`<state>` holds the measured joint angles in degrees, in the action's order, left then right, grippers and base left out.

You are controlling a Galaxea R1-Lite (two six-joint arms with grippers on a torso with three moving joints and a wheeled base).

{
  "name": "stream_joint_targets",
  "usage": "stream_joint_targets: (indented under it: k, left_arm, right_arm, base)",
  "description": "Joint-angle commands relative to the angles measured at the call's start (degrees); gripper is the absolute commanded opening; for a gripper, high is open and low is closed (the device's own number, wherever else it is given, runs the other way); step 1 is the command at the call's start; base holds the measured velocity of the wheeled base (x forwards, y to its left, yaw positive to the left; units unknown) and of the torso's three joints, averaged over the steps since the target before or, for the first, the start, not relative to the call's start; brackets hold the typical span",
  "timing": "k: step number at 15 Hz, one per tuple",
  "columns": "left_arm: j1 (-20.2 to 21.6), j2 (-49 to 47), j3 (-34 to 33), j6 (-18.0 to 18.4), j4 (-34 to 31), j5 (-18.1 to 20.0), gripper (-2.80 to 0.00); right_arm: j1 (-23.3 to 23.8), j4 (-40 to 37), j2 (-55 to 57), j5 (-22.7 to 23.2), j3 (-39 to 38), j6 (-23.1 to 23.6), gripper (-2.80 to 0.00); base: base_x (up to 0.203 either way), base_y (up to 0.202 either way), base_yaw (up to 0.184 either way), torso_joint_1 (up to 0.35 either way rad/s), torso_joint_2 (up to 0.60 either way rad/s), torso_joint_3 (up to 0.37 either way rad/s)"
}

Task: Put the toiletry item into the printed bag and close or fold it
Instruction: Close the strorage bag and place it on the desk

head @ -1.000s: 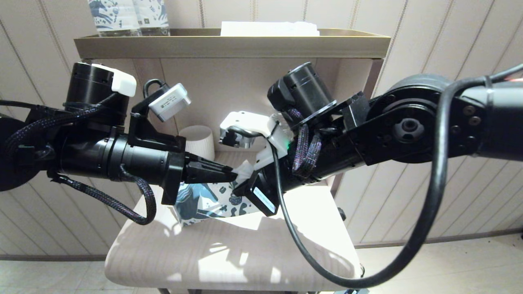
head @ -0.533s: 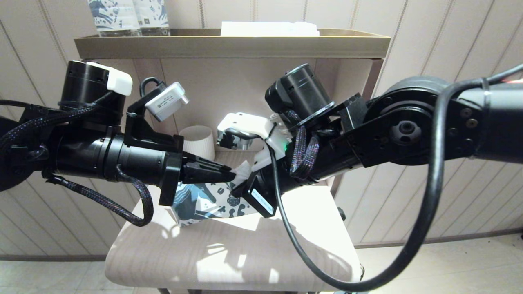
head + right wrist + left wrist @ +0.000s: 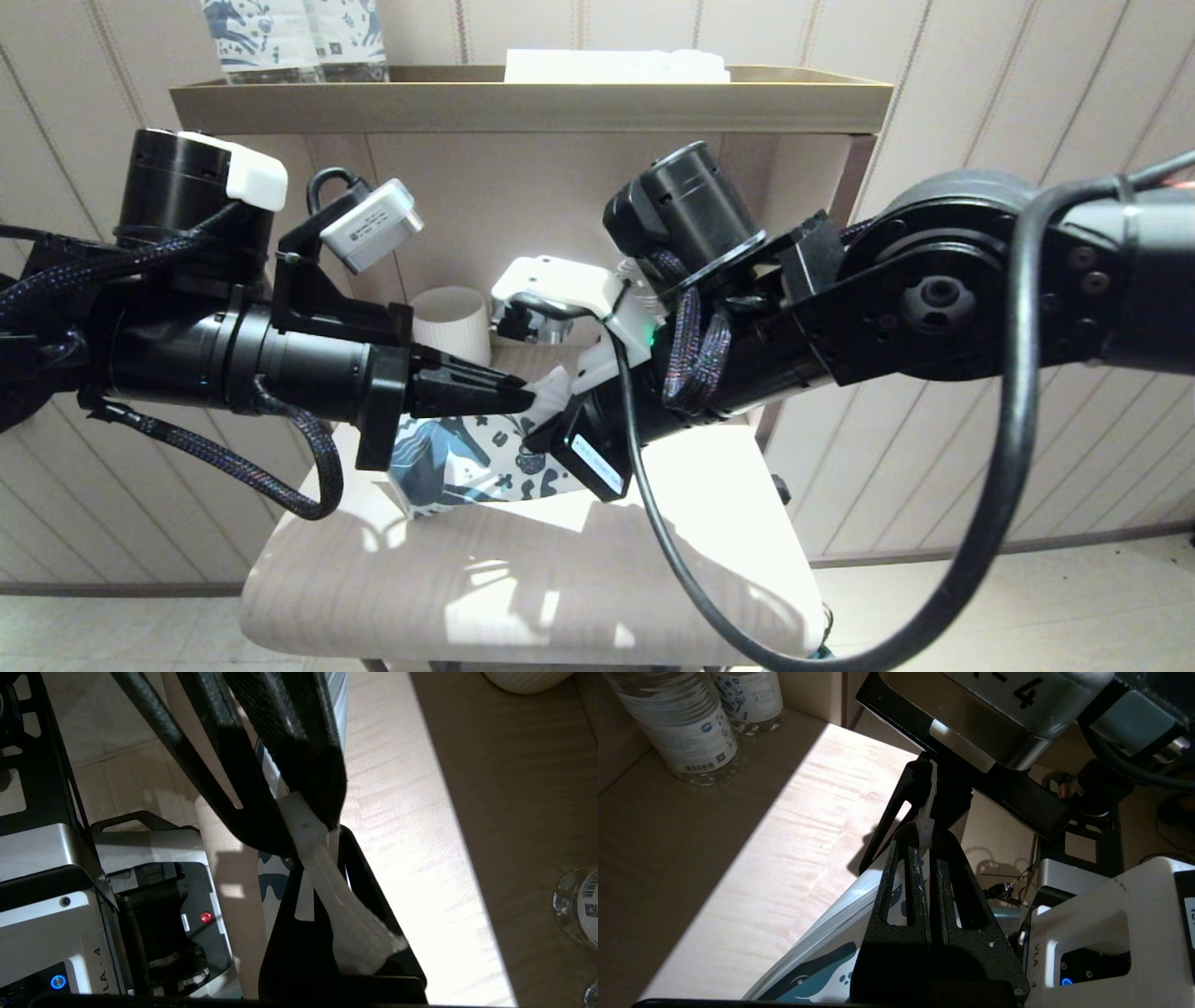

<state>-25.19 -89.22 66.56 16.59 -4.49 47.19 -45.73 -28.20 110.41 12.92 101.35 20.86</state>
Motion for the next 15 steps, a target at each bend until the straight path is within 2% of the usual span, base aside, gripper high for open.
stream_joint_targets:
  k: [1,12,13,15]
  left_arm:
    - [-0.03,0.27,-0.2,0.14,0.01,0.19,-2.8]
    - [0.05,-0.22,-0.29,0.98,0.03,-0.04,-2.8]
    - [0.05,0.01,-0.47,0.99,0.01,-0.18,0.0]
    - [0.05,0.1,-0.91,0.99,0.1,-0.87,0.0]
  right_arm:
    - [0.02,0.7,-0.2,0.09,-0.59,0.15,-2.8]
    - [-0.5,1.32,-1.27,0.09,-1.95,0.24,-2.8]
    - [-0.59,1.31,-1.17,0.09,-1.95,0.24,-2.8]
    - [-0.59,1.31,-1.17,0.09,-1.95,0.24,-2.8]
  base:
    - [0.0,0.0,0.0,0.0,0.0,0.0]
    - [0.0,0.0,0.0,0.0,0.0,0.0]
    - [0.0,0.0,0.0,0.0,0.0,0.0]
    - [0.0,0.0,0.0,0.0,0.0,0.0]
